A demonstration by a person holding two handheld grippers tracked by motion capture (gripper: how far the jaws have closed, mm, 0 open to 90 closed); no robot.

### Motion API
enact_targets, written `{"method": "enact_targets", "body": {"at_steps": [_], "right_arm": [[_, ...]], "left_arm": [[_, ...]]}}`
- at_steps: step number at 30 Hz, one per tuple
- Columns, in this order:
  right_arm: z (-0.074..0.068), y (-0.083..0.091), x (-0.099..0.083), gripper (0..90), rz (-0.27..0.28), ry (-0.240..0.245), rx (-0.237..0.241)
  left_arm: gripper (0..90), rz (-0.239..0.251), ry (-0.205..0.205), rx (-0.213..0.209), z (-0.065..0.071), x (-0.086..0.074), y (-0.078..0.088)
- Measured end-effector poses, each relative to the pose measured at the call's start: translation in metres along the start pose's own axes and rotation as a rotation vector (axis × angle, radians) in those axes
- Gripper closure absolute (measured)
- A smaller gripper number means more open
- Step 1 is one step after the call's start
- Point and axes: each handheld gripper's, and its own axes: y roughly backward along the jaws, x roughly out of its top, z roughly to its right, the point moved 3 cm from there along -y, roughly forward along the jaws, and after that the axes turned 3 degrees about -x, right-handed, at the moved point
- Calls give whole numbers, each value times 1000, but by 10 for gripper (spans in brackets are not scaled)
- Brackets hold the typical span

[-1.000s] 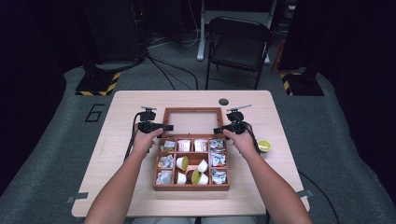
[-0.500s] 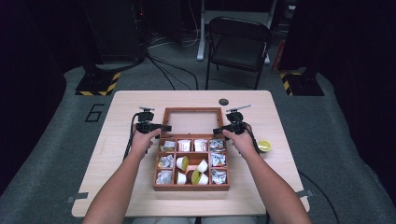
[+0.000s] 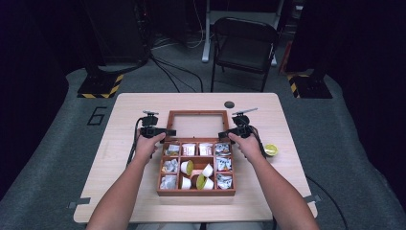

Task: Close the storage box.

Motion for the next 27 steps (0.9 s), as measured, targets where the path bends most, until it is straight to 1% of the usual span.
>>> {"method": "enact_targets", "body": {"at_steps": [1, 2, 3, 5, 9, 11, 18, 20, 21, 23, 24, 25, 26, 27], "right_arm": [[0, 0, 0, 325, -1, -5, 1], [-1, 0, 0, 324, -9, -20, 4], [0, 0, 0, 323, -6, -12, 4], [1, -1, 0, 319, -7, -14, 8], [2, -2, 1, 312, -1, -12, 13], [2, -2, 1, 308, -1, -12, 12], [3, -4, 1, 297, 3, -25, 21], [3, -5, 1, 296, 2, -32, 25], [3, -5, 1, 295, -2, -45, 25], [3, -5, 1, 293, 4, -47, 25], [3, -5, 1, 292, -2, -45, 26], [2, -5, 1, 290, -5, -57, 28], [3, -5, 1, 289, -4, -58, 29], [4, -6, 1, 288, -2, -51, 31]], "left_arm": [[360, -1, 5, -1, 0, 0, 0], [360, -1, 1, -1, 0, 0, 0], [360, 0, 7, -2, 0, 0, 0], [361, -2, 9, -4, 0, 0, 0], [362, -7, 2, -4, 0, 0, 0], [362, -3, 10, -7, 0, 0, 0], [361, -12, -1, 3, -1, -1, -1], [361, -18, 2, 0, -2, -2, -2], [361, -19, 2, 0, -2, -2, -2], [362, -23, 2, 2, -2, -2, -3], [361, -21, 4, 3, -2, -3, -3], [361, -21, 5, 2, -2, -2, -3], [361, -21, 7, 1, -2, -3, -3], [361, -19, 9, 1, -2, -3, -3]]}}
